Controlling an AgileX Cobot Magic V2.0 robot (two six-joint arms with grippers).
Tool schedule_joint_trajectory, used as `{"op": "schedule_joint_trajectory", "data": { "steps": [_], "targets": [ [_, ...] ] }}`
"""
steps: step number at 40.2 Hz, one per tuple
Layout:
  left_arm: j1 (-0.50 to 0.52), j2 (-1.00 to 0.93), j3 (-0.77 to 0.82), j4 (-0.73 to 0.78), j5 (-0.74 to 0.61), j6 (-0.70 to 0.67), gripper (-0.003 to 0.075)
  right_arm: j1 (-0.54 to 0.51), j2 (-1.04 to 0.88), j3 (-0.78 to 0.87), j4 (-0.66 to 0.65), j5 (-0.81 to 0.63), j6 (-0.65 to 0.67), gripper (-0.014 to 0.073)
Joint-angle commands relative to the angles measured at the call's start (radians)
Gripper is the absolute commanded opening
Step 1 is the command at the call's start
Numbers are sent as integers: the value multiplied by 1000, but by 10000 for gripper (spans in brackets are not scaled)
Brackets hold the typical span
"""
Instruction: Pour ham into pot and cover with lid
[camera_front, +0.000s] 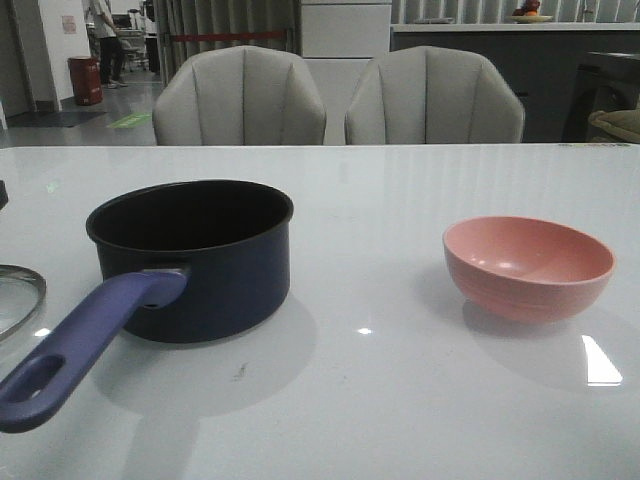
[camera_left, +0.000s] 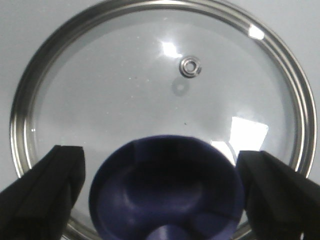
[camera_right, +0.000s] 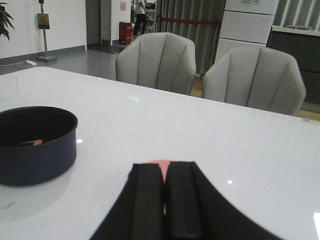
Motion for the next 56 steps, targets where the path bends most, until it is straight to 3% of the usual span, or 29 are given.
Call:
{"op": "schedule_joint_trajectory", "data": {
  "steps": [1, 7, 14, 21, 51, 56],
  "targets": [
    [2, -45, -26, -10, -2, -11, 620, -1, 14, -28, 7, -73, -10, 149],
    [2, -45, -26, -10, -2, -11, 533, -1, 14, -28, 7, -73, -10, 149],
    [2, -45, -26, -10, 0, -11, 356, -1, 14, -28, 7, -73, -10, 149],
    [2, -45, -26, -10, 6, -11, 276, -1, 14, -28, 7, -73, -10, 149],
    [0, -81, -165, -10, 129, 4, 265, -1, 14, -28, 7, -73, -10, 149],
    [0, -126, -193, -77, 115, 62, 259, -1, 14, -28, 7, -73, -10, 149]
  ]
}}
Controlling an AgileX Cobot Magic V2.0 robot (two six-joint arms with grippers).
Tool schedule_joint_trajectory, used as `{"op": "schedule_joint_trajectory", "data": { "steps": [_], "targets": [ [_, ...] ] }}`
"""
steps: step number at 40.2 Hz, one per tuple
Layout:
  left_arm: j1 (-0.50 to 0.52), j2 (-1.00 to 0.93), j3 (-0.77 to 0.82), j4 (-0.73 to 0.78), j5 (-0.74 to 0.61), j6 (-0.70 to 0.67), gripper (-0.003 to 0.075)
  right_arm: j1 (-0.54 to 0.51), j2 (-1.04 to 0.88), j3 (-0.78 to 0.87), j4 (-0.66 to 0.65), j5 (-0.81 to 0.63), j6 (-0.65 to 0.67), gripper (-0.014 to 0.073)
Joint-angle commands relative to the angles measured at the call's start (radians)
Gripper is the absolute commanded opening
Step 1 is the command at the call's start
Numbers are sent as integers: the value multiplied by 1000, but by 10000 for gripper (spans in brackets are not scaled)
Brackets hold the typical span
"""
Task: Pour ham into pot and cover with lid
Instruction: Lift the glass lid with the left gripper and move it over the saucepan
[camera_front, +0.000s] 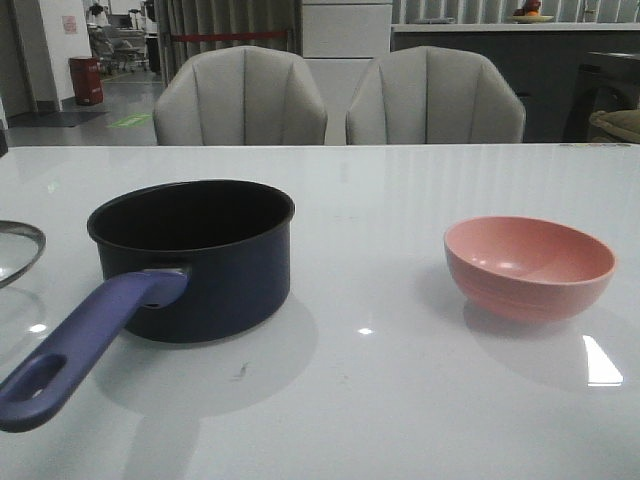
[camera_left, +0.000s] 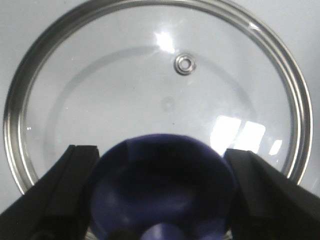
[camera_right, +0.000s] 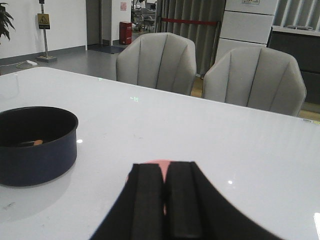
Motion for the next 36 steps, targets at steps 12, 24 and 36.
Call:
{"op": "schedule_joint_trajectory", "data": {
  "steps": [12, 24, 36],
  "targets": [
    [-85, -164, -183, -124, 36, 90, 259, -1, 14, -28, 7, -73, -10, 149],
    [-308, -154, -259, -37, 55, 105, 259, -1, 14, -28, 7, -73, -10, 149],
    [-457, -71, -333, -21, 95, 108, 259, -1, 14, -28, 7, -73, -10, 149]
  ]
}}
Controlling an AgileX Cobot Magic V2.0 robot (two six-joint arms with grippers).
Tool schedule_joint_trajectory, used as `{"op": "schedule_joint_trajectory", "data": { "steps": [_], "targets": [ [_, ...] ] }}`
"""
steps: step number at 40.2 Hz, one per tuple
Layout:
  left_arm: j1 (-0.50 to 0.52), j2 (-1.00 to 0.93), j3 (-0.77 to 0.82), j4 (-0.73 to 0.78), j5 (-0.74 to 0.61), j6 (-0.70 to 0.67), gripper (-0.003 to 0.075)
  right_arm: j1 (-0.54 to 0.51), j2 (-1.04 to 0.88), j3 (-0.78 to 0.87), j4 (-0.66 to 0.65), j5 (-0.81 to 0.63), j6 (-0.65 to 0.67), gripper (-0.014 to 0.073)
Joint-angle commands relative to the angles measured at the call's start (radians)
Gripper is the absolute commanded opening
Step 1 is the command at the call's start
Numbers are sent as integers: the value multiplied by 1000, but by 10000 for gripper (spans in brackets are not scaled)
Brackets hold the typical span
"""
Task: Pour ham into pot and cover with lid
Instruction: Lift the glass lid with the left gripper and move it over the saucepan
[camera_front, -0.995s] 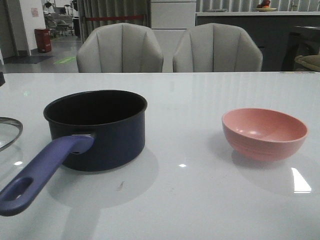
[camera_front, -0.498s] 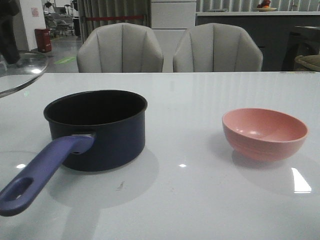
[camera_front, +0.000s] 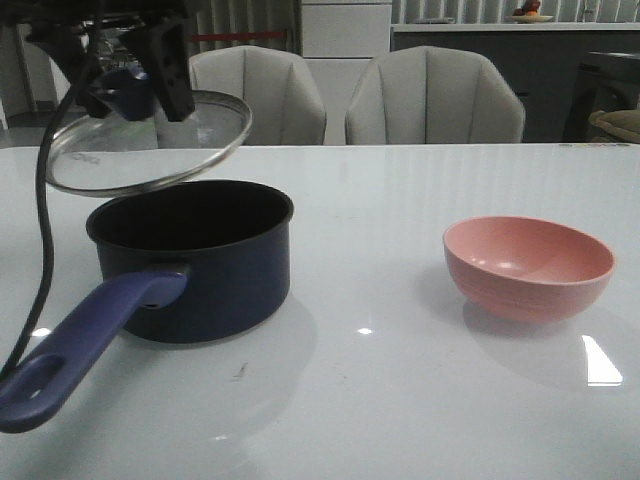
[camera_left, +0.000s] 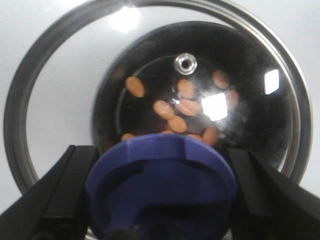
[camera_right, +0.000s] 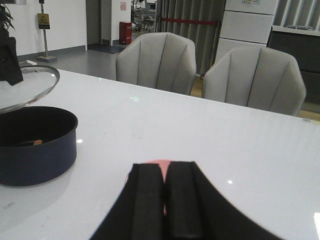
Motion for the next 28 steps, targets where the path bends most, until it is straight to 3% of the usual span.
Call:
{"op": "schedule_joint_trajectory", "data": {
  "steps": [1, 8, 28],
  "targets": [
    [-38, -15, -61, 7, 3, 6, 259, -1, 14, -28, 7, -73, -10, 149],
    [-55, 60, -124, 21, 89, 6, 259, -1, 14, -28, 7, -73, -10, 149],
    [-55, 98, -131, 35, 92, 6, 260, -1, 14, -28, 7, -73, -10, 149]
  ]
}}
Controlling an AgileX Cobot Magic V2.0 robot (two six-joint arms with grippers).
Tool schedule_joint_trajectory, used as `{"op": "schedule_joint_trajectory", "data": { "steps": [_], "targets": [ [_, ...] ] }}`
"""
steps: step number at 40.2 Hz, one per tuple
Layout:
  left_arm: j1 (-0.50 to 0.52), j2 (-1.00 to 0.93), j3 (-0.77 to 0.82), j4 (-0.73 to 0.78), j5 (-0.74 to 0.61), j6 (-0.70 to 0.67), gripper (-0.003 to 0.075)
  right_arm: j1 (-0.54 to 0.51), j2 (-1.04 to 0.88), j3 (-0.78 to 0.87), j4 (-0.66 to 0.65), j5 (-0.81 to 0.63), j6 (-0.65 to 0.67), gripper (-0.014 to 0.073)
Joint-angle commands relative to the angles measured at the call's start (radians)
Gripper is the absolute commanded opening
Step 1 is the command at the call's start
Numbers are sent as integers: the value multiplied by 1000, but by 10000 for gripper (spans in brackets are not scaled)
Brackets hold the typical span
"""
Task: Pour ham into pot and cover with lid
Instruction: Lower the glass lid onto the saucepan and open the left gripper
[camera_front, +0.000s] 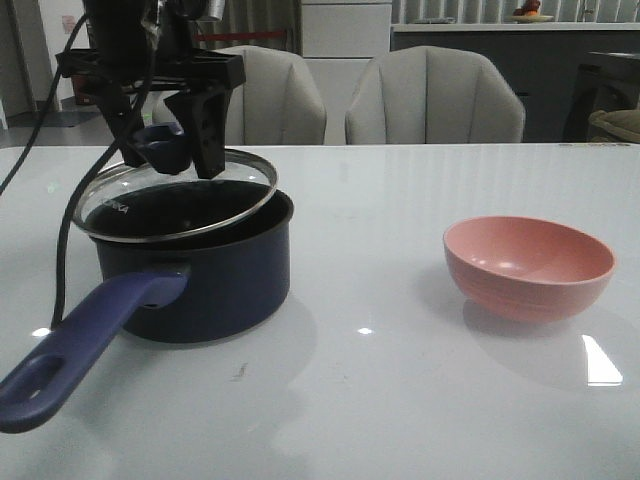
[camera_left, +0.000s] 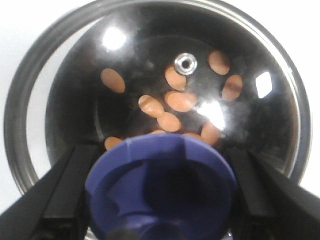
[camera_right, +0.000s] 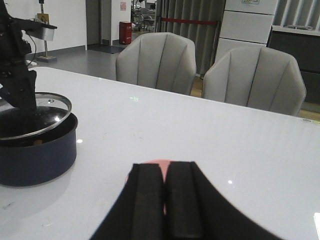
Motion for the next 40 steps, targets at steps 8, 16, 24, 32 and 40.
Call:
{"op": "schedule_joint_trajectory", "data": {
  "steps": [8, 16, 24, 32, 40],
  "targets": [
    [-5, -53, -36, -12, 11, 0, 260, -1, 14, -28, 7, -73, -10, 149],
    [-5, -50, -36, -28, 2, 0, 260, -1, 14, -28, 7, -73, -10, 149],
    [-17, -50, -36, -30, 0, 0, 260, -1, 14, -28, 7, -73, -10, 149],
    [-19, -31, -36, -30, 12, 0, 260, -1, 14, -28, 7, -73, -10, 149],
    [-23, -20, -36, -30, 22, 0, 262, -1, 14, -28, 7, -73, -10, 149]
  ]
}}
